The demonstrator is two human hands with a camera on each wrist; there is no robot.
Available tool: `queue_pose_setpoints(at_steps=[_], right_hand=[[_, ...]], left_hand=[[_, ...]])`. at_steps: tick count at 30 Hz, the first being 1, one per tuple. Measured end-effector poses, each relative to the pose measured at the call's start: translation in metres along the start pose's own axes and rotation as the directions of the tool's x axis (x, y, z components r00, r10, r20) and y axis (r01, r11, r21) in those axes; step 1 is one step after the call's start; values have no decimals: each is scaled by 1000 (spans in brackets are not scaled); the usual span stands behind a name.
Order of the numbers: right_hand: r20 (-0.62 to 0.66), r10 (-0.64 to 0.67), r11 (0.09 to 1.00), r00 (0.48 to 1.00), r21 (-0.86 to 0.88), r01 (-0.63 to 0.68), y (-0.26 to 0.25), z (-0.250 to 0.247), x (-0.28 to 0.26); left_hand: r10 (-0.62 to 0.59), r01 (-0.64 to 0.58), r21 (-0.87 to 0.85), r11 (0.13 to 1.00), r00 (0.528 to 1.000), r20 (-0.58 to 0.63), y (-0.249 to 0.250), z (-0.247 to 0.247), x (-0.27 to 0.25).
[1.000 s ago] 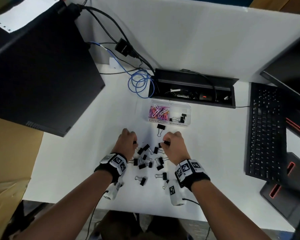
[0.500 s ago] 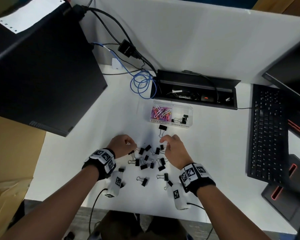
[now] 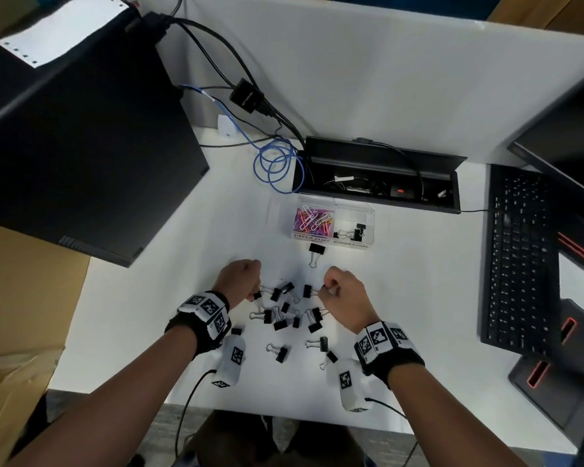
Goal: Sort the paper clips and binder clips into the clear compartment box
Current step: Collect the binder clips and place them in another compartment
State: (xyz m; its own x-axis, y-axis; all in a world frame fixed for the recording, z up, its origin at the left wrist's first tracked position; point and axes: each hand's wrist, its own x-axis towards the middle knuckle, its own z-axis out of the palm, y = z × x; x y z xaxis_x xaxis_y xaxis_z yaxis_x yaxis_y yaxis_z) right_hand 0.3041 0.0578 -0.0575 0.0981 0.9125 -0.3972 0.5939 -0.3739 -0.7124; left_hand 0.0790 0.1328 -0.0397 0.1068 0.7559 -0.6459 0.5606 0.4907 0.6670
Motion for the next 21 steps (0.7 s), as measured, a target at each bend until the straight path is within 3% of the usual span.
queue_pose_setpoints(at_steps=[5,9,13,21], right_hand=[[-6,180,927,984,335,-168,-3,-4,-5],[25,206,894,978,402,-199,-10,-7,-5],[-14,182,882,983,444,-157,-20,-12,-4],[-100,225,828,969,544,-137,-31,-34,7]], left_hand=[[208,-231,353,907,973,103,-2,12,-7],[244,-353,617,704,935,256,-12,16,-7],[264,-370,692,620,929,261,-11,17,-2],[259,-369,716,592,929,265,-2,16,4]])
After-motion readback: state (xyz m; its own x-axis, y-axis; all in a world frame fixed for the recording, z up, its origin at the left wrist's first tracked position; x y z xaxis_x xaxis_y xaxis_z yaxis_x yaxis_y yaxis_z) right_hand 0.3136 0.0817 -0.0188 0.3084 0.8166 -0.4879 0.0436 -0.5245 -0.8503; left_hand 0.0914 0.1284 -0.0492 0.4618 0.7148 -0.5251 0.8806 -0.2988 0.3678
